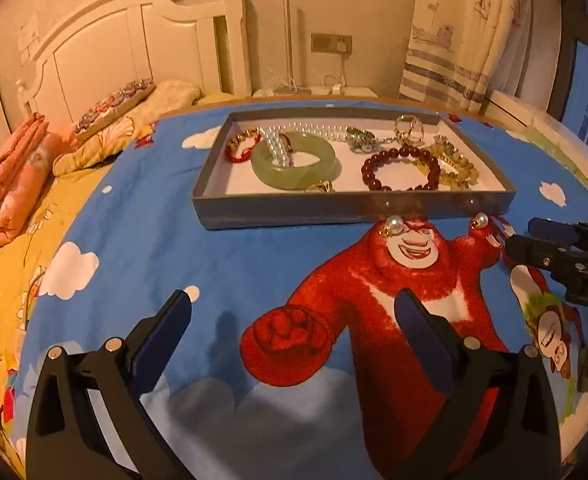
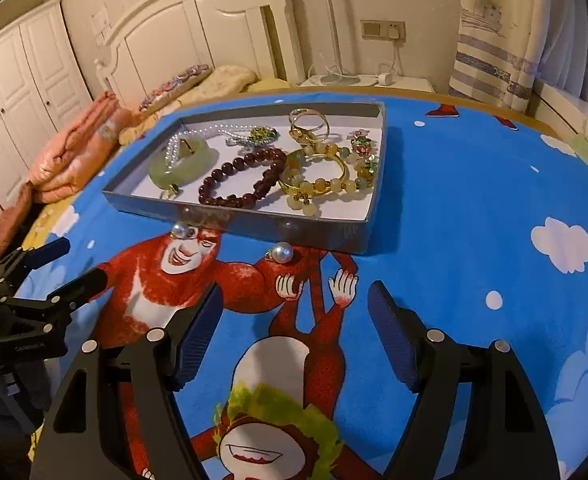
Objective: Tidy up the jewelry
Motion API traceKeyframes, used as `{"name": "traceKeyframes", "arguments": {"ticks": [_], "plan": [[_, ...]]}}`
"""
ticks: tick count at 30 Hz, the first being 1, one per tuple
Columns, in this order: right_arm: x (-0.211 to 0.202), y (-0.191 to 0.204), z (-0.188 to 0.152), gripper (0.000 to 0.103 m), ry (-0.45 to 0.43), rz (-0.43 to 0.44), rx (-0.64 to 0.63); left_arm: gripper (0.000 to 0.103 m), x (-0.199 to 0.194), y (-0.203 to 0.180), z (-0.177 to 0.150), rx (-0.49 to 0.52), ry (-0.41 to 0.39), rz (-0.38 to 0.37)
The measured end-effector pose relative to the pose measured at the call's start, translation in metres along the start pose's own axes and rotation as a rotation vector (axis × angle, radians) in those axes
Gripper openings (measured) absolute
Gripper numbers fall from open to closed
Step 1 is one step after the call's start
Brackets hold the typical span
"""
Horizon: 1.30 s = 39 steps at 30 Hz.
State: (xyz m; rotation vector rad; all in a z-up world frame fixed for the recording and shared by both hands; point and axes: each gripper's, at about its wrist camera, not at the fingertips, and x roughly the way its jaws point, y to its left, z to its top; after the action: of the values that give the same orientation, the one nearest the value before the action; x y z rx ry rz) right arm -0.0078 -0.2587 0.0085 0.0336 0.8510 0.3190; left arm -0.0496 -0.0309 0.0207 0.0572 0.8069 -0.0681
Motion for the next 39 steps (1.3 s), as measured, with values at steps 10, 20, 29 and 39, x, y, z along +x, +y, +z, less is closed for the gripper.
{"name": "traceKeyframes", "arguments": {"ticks": [10,20,29,39], "plan": [[0.019,0.018,0.012,0.048,0.033,-0.014,-0.042,0.101,0.029,0.011,0.007,-0.041,0.124,-0.038],[0.032,0.023,0.022,0.040,0.049,-0.040,-0.061,0.101,0.029,0.011,0.006,-0.038,0.125,-0.037],[0.031,0.031,0.018,0.017,0.052,-0.046,-0.127,0.101,0.032,0.005,0.008,-0.011,0.141,-0.017],[0.015,0.016,0.008,0.017,0.033,-0.013,-0.101,0.100,0.035,-0.017,0.028,-0.059,0.137,-0.142]]}}
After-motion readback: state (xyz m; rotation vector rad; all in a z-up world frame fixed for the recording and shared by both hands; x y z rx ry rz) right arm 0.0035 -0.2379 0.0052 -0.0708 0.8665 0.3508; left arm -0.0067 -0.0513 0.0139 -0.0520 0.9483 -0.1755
